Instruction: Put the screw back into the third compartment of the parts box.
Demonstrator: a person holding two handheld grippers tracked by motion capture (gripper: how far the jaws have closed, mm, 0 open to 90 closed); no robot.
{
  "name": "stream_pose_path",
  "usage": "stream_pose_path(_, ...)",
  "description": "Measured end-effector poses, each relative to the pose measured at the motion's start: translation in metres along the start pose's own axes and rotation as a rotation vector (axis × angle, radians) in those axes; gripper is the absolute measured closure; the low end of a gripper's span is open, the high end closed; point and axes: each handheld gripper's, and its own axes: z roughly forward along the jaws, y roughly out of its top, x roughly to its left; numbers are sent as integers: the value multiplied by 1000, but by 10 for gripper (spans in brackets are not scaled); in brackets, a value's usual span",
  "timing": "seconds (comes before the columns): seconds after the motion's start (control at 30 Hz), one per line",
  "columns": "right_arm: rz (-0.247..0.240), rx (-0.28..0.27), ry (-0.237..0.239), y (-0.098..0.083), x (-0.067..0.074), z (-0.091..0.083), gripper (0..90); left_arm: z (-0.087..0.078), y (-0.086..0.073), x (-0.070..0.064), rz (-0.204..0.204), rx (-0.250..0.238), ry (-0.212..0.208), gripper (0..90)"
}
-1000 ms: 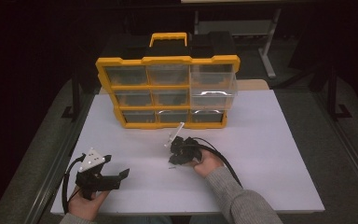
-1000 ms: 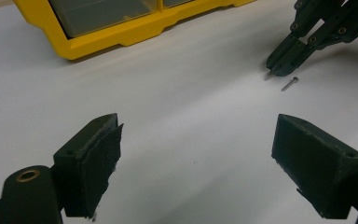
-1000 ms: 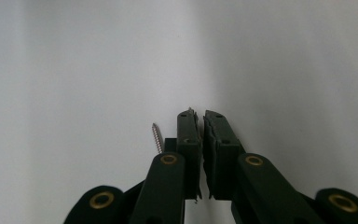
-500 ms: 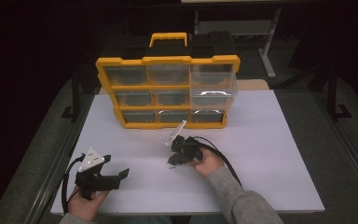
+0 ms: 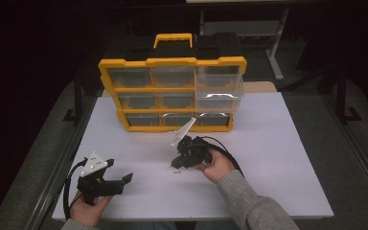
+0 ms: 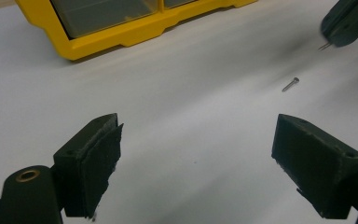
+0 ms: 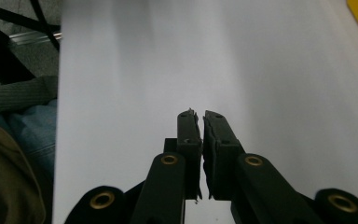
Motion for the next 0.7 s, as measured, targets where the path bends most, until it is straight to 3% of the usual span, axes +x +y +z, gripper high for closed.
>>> stream_pose_path(0.2, -11, -22, 20, 13, 9, -23, 845, 0, 0, 1, 13, 0, 2, 148)
stream_pose_path(0.43, -10, -57, 40, 22, 10, -53, 845, 0, 0, 0, 12, 5, 1, 148)
stream_pose_path(0.6, 1, -64, 29, 29, 10, -76, 845, 1, 0, -1, 2, 1, 1, 148)
stream_pose_path(0.7, -16, -76, 24, 35, 10, -89, 845, 1, 0, -1, 0, 0, 0, 148)
